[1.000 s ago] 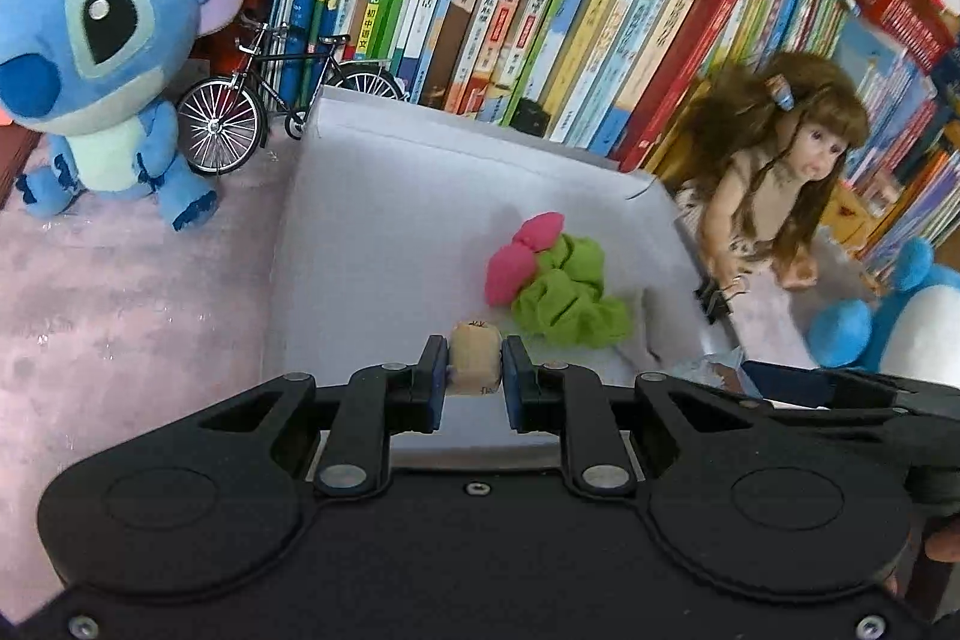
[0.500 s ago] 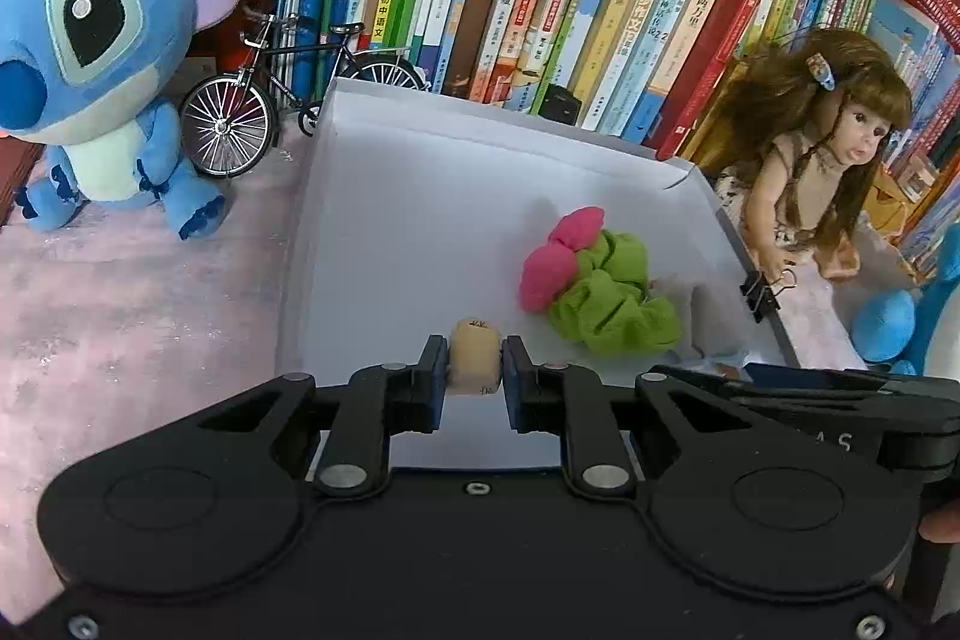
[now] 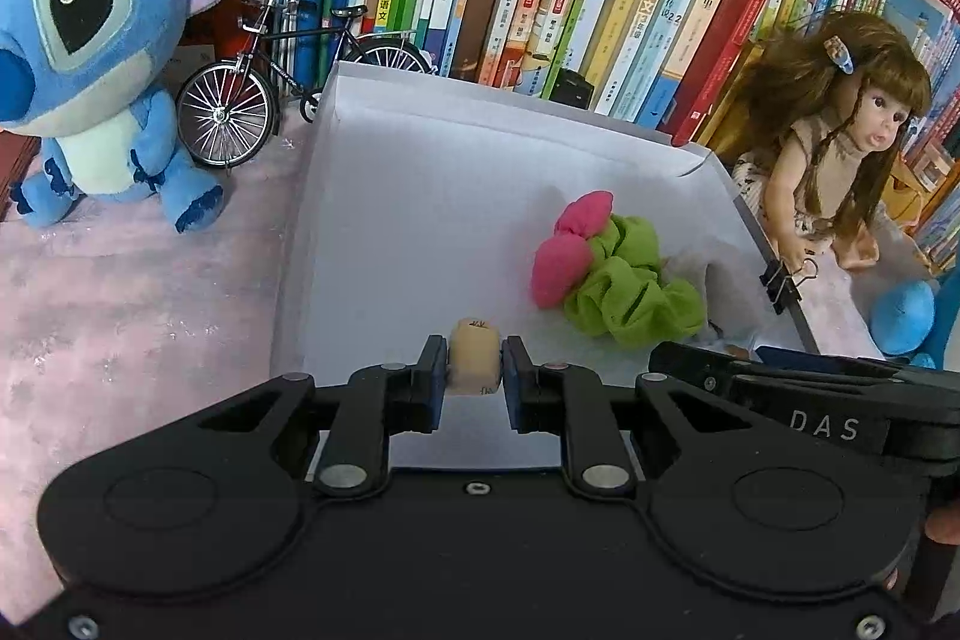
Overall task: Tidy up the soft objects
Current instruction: 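Lower the sponge and mask pack into the white box and open both grippers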
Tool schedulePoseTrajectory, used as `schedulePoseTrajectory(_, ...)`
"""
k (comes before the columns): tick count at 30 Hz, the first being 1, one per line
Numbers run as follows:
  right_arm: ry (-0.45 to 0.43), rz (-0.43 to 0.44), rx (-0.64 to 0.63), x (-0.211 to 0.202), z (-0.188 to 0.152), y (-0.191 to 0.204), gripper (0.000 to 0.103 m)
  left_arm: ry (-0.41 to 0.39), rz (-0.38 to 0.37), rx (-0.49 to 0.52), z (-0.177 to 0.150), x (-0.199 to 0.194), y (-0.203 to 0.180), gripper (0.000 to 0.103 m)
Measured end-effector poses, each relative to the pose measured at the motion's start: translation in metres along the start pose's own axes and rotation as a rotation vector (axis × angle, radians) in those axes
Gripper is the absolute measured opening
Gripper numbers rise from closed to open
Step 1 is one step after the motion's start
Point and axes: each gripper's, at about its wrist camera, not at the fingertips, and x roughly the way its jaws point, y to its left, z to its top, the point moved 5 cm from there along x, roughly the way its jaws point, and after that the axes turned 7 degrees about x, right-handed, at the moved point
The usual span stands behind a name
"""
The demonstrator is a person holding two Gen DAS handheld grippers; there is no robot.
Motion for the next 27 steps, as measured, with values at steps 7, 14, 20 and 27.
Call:
schedulePoseTrajectory(7, 0.004, -0.001, -0.004, 0.0, 0.0, 0.0, 0.088, -0.001, 0.005, -0.003, 0.0, 0.001, 0.0, 0.019)
schedulePoseTrajectory(14, 0.005, -0.002, -0.002, 0.0, -0.001, -0.001, 0.09, -0.003, 0.016, 0.015, -0.001, 0.001, -0.001, 0.019)
schedulePoseTrajectory(20, -0.005, 0.017, 0.002, -0.006, -0.005, -0.003, 0.091, -0.033, 0.02, 0.033, 0.001, -0.01, -0.001, 0.04)
schedulePoseTrajectory(27, -0.036, 0.043, -0.028, -0.028, -0.005, 0.001, 0.096, -0.082, 0.025, 0.062, 0.0, -0.037, -0.003, 0.056)
